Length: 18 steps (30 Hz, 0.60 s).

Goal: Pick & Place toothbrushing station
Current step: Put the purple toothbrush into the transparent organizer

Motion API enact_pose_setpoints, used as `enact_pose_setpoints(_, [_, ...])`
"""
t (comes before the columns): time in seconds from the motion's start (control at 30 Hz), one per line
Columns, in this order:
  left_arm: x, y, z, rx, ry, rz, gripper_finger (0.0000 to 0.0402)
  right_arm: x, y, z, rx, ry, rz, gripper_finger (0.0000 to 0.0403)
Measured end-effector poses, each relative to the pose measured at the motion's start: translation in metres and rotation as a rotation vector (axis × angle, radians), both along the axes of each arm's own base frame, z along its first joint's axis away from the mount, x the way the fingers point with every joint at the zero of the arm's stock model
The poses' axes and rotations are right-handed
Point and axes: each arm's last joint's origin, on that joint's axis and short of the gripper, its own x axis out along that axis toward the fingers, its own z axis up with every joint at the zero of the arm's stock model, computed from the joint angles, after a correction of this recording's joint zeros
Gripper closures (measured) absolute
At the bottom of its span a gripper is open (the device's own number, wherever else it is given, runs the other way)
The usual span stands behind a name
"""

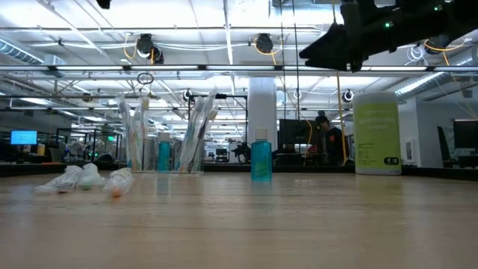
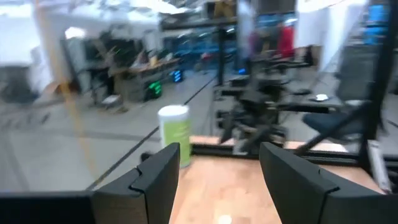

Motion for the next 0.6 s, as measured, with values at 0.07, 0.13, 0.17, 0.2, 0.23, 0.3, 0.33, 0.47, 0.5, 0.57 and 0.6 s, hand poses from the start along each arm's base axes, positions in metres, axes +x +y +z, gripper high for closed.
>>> enact_pose_setpoints(0.07, [-0.005,-0.003,0.001,0.053,-0.003,-0.038,0.0174,0.001,-0.004,0.005,0.006,-0.054,-0.018,0.0161])
enact_pose_setpoints(0.13, [-0.008,-0.005,0.002,0.112,-0.001,-0.064,0.0174,0.001,-0.007,0.011,-0.005,-0.111,-0.034,0.0161])
enact_pose_setpoints(0.17, [-0.009,-0.006,0.002,0.141,0.000,-0.079,0.0174,0.001,-0.009,0.014,-0.019,-0.134,-0.042,0.0161])
enact_pose_setpoints(0.2, [-0.010,-0.006,0.002,0.168,0.007,-0.089,0.0174,0.001,-0.011,0.017,-0.039,-0.155,-0.051,0.0161])
enact_pose_setpoints(0.23, [-0.010,-0.007,0.001,0.189,0.015,-0.095,0.0174,0.000,-0.013,0.019,-0.060,-0.172,-0.061,0.0161])
enact_pose_setpoints(0.3, [-0.011,-0.007,0.001,0.220,0.025,-0.097,0.0174,0.000,-0.019,0.024,-0.113,-0.199,-0.086,0.0161])
enact_pose_setpoints(0.33, [-0.012,-0.007,0.000,0.229,0.028,-0.096,0.0174,-0.001,-0.021,0.026,-0.140,-0.205,-0.102,0.0161])
enact_pose_setpoints(0.47, [-0.018,-0.007,0.002,0.230,0.010,-0.093,0.0174,-0.003,-0.034,0.031,-0.182,-0.234,-0.168,0.0161])
enact_pose_setpoints(0.5, [-0.020,-0.007,0.002,0.221,0.005,-0.094,0.0174,-0.004,-0.037,0.031,-0.177,-0.238,-0.181,0.0161])
enact_pose_setpoints(0.57, [-0.025,-0.007,0.002,0.202,-0.002,-0.094,0.0174,-0.005,-0.042,0.031,-0.160,-0.248,-0.202,0.0161])
enact_pose_setpoints(0.6, [-0.028,-0.007,0.002,0.180,-0.008,-0.088,0.0174,-0.005,-0.044,0.032,-0.151,-0.254,-0.211,0.0161])
